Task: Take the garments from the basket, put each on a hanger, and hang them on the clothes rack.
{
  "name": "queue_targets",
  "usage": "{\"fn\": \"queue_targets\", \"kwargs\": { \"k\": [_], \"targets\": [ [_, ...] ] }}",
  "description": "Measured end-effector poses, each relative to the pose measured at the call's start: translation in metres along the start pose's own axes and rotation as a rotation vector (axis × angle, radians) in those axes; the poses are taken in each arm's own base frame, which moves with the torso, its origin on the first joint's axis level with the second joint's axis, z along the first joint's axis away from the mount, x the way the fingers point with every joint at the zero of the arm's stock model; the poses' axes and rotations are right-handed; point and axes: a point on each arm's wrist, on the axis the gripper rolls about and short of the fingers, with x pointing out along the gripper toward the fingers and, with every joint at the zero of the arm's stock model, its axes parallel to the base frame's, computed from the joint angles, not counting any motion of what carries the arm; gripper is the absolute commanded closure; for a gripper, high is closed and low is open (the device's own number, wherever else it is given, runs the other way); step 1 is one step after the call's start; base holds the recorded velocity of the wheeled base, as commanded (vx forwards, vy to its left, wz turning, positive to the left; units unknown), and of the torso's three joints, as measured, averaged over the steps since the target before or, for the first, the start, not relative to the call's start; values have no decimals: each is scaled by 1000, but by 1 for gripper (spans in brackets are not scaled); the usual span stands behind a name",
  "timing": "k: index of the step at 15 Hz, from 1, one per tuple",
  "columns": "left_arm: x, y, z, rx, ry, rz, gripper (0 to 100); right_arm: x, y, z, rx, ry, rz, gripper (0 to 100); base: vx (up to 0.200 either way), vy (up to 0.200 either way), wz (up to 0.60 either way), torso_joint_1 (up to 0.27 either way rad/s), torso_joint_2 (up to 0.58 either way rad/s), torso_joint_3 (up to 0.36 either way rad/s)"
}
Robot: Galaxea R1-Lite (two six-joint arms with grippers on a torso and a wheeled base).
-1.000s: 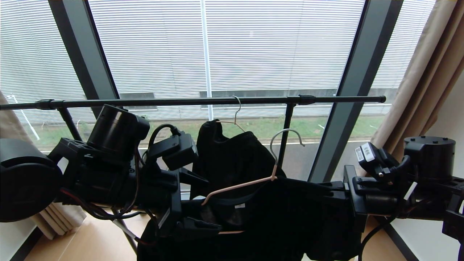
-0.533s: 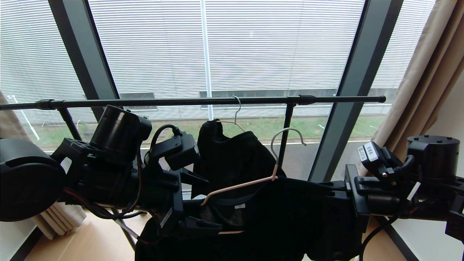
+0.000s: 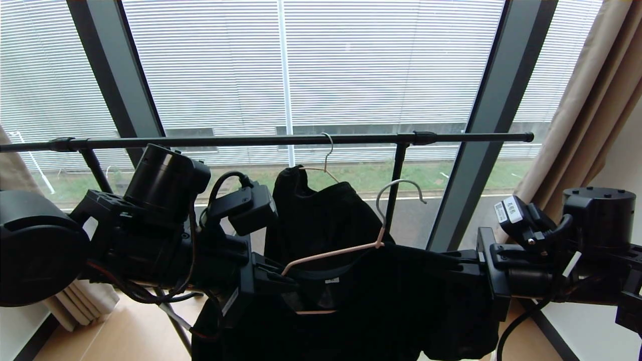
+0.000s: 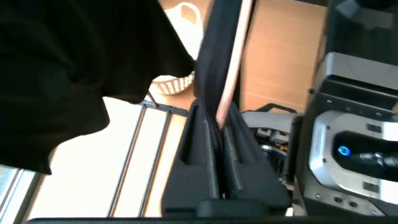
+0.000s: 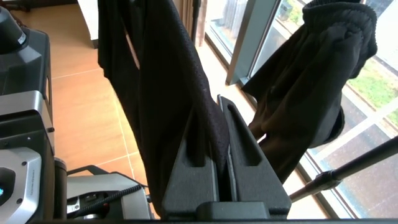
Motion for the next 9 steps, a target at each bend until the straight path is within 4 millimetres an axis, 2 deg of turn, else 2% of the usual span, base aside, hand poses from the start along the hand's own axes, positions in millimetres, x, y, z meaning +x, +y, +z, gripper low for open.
{"fn": "queue_targets", "kwargs": {
  "k": [4, 5, 9],
  "targets": [
    [-4, -3, 1, 6, -8, 5, 100, 1, -1, 1, 2, -4, 1, 100, 0, 0, 0, 0, 0, 0],
    [-5, -3, 1, 6, -10, 6, 100, 1, -2, 2, 3, -5, 0, 0, 0, 0, 0, 0, 0, 0],
    [-10, -6, -1, 4, -12, 14, 100, -4, -4, 2, 5, -9, -15, 0, 0, 0, 0, 0, 0, 0]
  ]
}}
